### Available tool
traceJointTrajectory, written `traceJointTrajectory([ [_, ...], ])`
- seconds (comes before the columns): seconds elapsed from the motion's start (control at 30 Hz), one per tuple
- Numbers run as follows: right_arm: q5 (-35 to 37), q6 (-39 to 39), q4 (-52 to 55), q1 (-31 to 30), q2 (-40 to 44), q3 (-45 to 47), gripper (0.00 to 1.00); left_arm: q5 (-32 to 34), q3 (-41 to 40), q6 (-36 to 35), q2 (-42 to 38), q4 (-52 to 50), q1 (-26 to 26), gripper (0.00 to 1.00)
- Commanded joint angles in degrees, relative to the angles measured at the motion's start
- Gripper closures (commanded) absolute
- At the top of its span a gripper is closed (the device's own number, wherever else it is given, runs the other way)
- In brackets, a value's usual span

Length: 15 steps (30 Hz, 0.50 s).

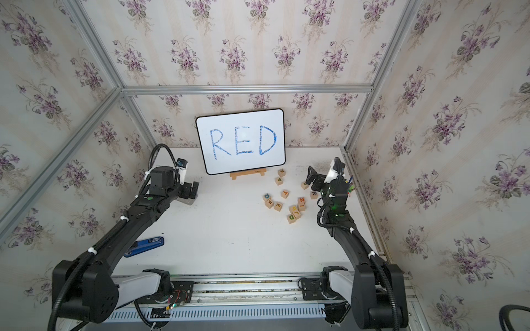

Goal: Assemble the uppercase word "red" with letter blocks
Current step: Pick up the letter block from the center of the board.

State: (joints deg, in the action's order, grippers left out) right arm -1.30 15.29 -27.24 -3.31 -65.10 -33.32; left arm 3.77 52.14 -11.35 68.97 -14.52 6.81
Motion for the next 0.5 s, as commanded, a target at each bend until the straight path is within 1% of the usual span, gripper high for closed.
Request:
traceJointTrajectory([
  [0.0, -6.67, 5.21, 11.41, -1.54, 0.49, -1.75, 0.02, -1.18, 2.98, -2.68, -2.22, -9.72, -0.04, 0.01],
  [0.03, -6.96, 5.16, 12.2, -2.54, 0.75, -1.75, 0.05, -1.2, 4.48, -2.96, -2.49, -11.68, -0.04, 0.01],
  [0.1, -7.03, 4.81, 13.74, -4.51, 0.54, -1.87, 0.18, -0.94, 7.25, -3.5, -2.76, -15.33, -0.04, 0.01],
  [0.17, -6.85, 4.83, 16.61, -6.85, -0.59, -2.84, 0.27, -0.11, 9.44, -3.97, -3.04, -18.36, -0.02, 0.01],
  [0.27, -5.82, 4.77, 21.42, -10.62, -3.67, -5.73, 0.39, -0.05, 10.51, -5.55, -4.24, -20.66, -0.02, 0.02],
  [0.33, -4.99, 6.68, 25.59, -12.09, -6.71, -8.82, 0.48, -0.12, 10.69, -6.74, -4.51, -21.32, -0.04, 0.09],
  [0.37, -5.59, 8.06, 27.39, -12.32, -8.25, -10.37, 0.49, 0.19, 11.1, -7.08, -4.23, -21.72, -0.03, 0.13],
  [0.4, -6.91, 9.32, 28.42, -12.42, -9.9, -11.51, 0.49, 0.44, 11.75, -7.38, -3.68, -22.28, -0.02, 0.21],
  [0.43, -7.99, 10.08, 29.02, -12.42, -11.14, -12.22, 0.49, 0.49, 12.24, -7.6, -3.2, -22.9, -0.04, 0.25],
  [0.47, -9.21, 10.65, 29.56, -12.51, -12.5, -13.11, 0.47, 0.57, 12.77, -7.65, -2.68, -23.33, -0.04, 0.27],
])
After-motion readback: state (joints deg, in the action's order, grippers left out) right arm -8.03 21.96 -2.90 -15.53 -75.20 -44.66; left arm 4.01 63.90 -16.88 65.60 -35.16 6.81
